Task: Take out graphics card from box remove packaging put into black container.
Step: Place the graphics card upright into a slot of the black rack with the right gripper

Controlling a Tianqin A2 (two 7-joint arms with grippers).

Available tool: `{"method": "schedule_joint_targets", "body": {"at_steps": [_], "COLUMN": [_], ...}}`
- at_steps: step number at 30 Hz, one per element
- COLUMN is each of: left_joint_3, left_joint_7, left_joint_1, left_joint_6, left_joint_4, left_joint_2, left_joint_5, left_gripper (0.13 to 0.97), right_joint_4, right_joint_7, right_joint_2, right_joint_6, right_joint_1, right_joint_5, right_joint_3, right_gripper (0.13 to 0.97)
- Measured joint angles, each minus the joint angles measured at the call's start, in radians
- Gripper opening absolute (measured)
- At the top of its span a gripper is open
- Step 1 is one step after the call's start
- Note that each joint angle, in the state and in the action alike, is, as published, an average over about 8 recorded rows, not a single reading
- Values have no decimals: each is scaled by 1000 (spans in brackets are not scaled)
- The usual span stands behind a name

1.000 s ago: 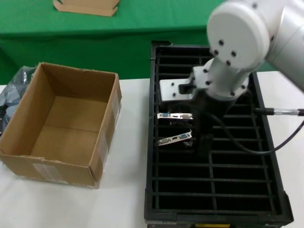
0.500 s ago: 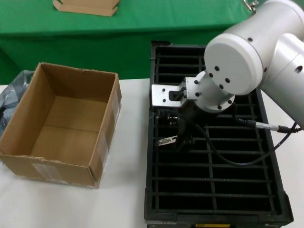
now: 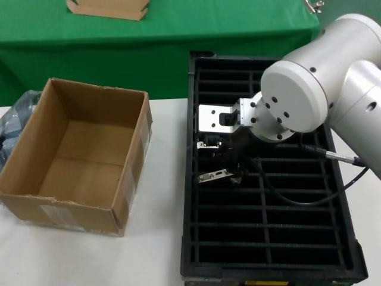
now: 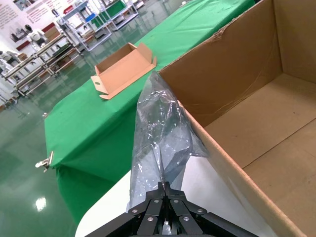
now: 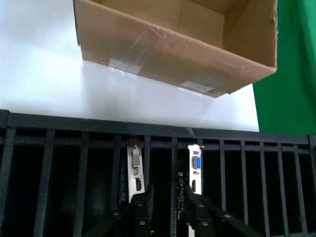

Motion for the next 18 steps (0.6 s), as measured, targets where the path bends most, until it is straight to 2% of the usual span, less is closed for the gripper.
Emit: {"method": "schedule_joint_targets", "body": {"at_steps": [6, 15, 18], "left_joint_3": [0, -2, -3], "left_joint_7": [0, 0, 1], "left_joint_1": [2, 6, 7], "left_joint_6": [-2, -6, -7], "left_joint_4": [0, 0, 0], "left_joint_2": [-2, -5, -6], "left_joint_5": [-1, -3, -3], "left_gripper": [139, 139, 139], "right_joint_4": [14, 82, 104], "right_joint_7": [0, 6, 7], "right_joint_2": [3, 31, 45], "right_joint_6": [-16, -92, -114], "right_joint_1": [-24, -56, -63], "right_joint_5": [-31, -31, -32], "right_joint_3": [24, 60, 67], "right_gripper": [267, 166, 158]}}
